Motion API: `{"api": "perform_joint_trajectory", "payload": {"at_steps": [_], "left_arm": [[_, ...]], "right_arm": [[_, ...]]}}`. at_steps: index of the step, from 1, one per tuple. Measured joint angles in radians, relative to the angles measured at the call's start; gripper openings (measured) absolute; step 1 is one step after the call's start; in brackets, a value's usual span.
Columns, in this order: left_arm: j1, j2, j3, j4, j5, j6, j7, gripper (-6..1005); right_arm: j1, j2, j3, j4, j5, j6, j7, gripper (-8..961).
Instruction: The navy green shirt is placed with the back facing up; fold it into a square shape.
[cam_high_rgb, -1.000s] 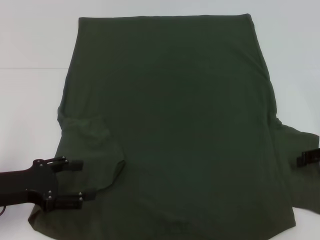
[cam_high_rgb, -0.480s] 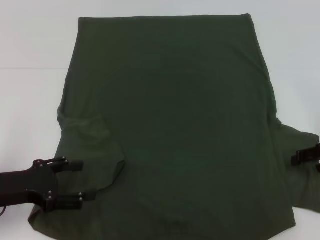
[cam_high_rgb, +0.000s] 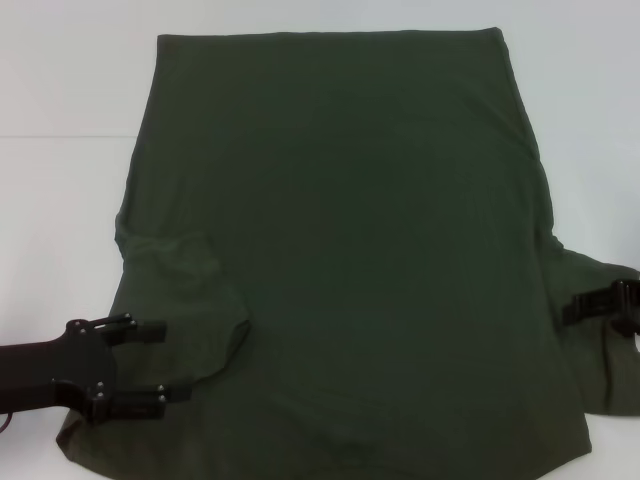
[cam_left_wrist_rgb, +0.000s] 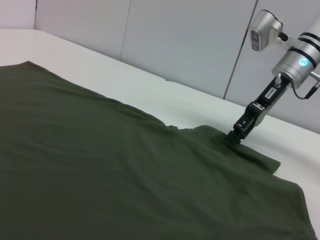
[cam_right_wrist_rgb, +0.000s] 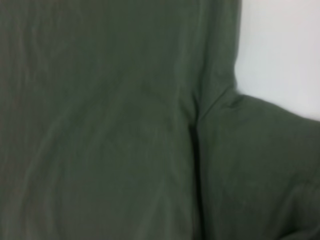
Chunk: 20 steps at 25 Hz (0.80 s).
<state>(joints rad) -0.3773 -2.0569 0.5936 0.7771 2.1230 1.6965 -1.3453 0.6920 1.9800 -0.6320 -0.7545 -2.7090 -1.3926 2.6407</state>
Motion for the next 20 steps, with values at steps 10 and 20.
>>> {"api": "perform_joint_trajectory", "payload": {"at_steps": [10,20], "left_arm": [[0.0,0.0,0.0,-0.001,0.0,-0.002,0.0,887],[0.0,-0.002,0.0,-0.001,-0.001,-0.002,-0.001,887]], "right_arm": [[-0.003,-0.002,0.002,0.004,0.0,0.0,-0.004,856],[0.002,-0.011,0.001,0.038,0.059,-0.026,-0.031,857]]}}
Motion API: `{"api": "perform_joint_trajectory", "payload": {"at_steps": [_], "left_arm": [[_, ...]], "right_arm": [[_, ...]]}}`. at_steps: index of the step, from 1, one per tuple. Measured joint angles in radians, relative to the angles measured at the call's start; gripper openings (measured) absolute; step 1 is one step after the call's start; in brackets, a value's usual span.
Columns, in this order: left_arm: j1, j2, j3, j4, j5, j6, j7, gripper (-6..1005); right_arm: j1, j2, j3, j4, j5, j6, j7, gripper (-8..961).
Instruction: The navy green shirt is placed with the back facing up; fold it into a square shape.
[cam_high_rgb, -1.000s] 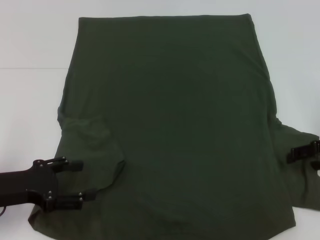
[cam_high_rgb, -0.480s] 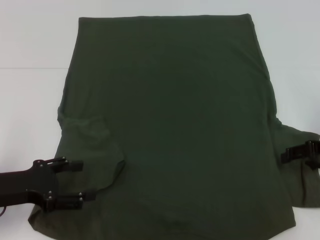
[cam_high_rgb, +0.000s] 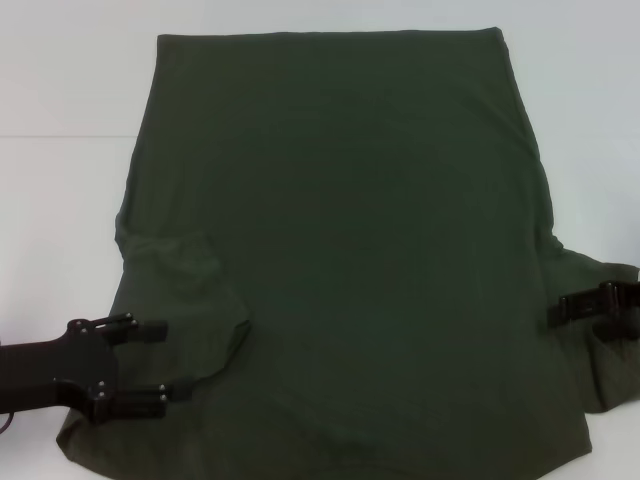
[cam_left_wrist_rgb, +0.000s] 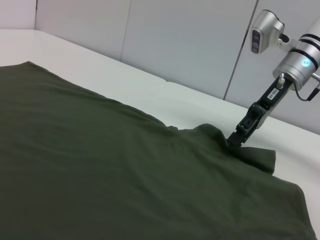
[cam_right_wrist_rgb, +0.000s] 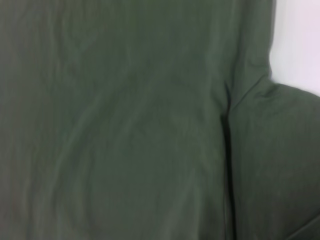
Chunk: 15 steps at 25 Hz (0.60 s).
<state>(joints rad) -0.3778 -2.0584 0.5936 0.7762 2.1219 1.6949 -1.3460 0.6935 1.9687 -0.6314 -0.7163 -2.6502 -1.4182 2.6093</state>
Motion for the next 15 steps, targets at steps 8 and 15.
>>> {"api": "perform_joint_trajectory", "payload": {"at_steps": [8,15], "left_arm": [[-0.001,0.0,0.0,0.0,0.0,0.0,-0.007,888],[-0.001,0.0,0.0,0.001,0.0,0.0,-0.008,888]], "right_arm": [[-0.015,-0.008,-0.003,0.002,-0.003,0.011,0.001,857],[-0.036,-0.015,-0.003,0.002,-0.004,0.013,0.004,856]]}}
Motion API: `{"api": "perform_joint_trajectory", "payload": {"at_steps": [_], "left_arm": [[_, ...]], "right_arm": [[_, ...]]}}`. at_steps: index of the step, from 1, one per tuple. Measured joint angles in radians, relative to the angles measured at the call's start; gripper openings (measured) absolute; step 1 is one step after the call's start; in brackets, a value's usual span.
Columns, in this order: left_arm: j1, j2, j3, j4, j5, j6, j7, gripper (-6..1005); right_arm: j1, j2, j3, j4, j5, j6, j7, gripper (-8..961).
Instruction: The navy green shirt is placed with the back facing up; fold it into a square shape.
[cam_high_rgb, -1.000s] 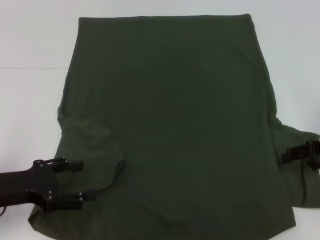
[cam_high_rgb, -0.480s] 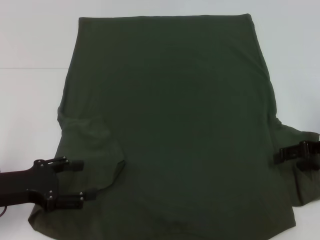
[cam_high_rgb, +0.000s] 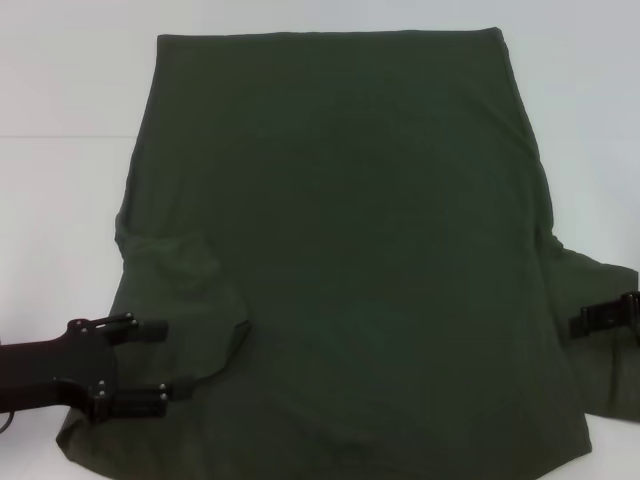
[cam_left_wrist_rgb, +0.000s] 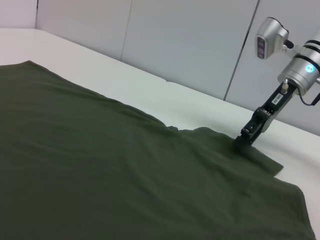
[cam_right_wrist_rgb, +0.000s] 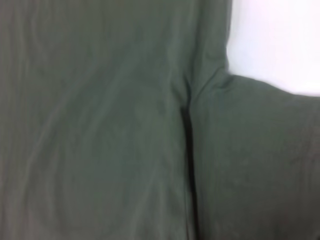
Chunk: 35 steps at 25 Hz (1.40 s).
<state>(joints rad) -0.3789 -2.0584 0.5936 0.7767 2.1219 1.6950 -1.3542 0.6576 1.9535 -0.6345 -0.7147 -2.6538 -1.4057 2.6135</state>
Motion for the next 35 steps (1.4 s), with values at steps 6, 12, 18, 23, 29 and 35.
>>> {"api": "perform_joint_trajectory", "payload": {"at_steps": [6,12,18,23,29,35], "left_arm": [[0.0,0.0,0.0,0.001,-0.002,0.0,-0.001,888],[0.0,0.0,0.0,0.001,-0.002,0.0,-0.002,888],[0.001,0.0,0.0,0.001,-0.004,0.001,-0.002,887],[0.0,0.0,0.0,0.001,-0.006,0.001,-0.002,888],[0.0,0.0,0.0,0.001,-0.007,0.001,-0.002,887],[0.002,0.0,0.0,0.0,-0.007,0.0,-0.002,887]], "right_arm": [[0.002,0.002,0.0,0.0,0.0,-0.002,-0.004,857],[-0.005,0.003,0.005,-0.008,0.001,0.002,0.002,837],[-0.011,-0.001,0.001,-0.006,0.001,0.016,0.004,724],[-0.012,-0.001,0.001,-0.005,0.0,0.018,0.003,586],[-0.012,-0.001,0.001,-0.003,-0.002,0.019,0.003,342],[-0.012,-0.001,0.0,-0.002,-0.01,0.02,-0.001,112]]}}
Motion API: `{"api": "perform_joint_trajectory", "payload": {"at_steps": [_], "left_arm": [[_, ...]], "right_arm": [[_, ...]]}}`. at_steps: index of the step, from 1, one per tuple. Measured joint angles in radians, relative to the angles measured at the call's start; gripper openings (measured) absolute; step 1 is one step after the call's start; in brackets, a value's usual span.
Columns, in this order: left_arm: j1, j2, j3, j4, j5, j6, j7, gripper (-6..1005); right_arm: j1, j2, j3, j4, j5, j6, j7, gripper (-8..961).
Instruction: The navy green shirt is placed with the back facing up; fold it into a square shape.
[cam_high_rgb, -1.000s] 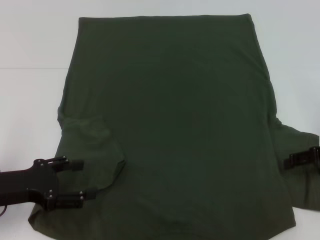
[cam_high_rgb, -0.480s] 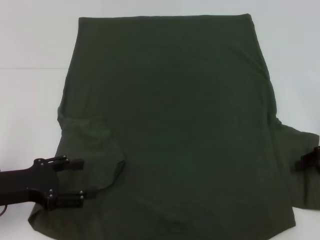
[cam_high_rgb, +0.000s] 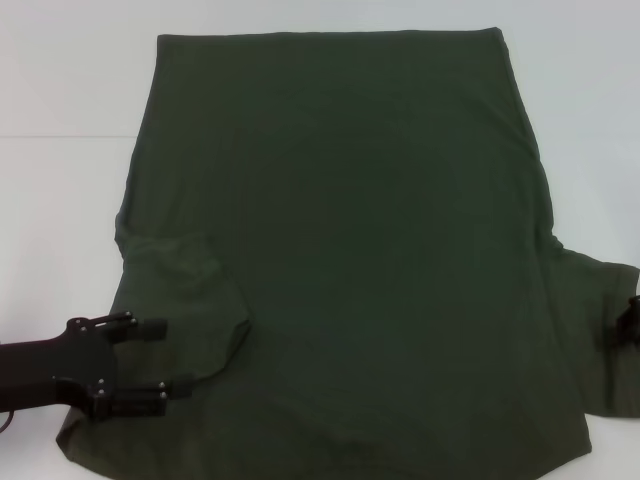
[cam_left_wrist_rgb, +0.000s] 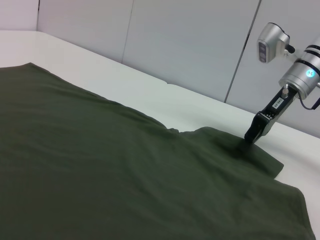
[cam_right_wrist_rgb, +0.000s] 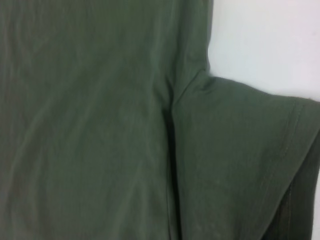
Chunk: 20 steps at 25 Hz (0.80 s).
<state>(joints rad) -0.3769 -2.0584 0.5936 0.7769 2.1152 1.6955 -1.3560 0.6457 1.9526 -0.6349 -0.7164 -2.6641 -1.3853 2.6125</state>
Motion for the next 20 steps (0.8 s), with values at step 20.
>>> {"api": "perform_joint_trajectory", "payload": {"at_steps": [20], "left_arm": [[0.008,0.0,-0.002,0.004,0.001,0.002,-0.014,888]], "right_arm": [[-0.051,-0.039,0.039,-0.091,0.003,-0.049,-0.007,4]]}}
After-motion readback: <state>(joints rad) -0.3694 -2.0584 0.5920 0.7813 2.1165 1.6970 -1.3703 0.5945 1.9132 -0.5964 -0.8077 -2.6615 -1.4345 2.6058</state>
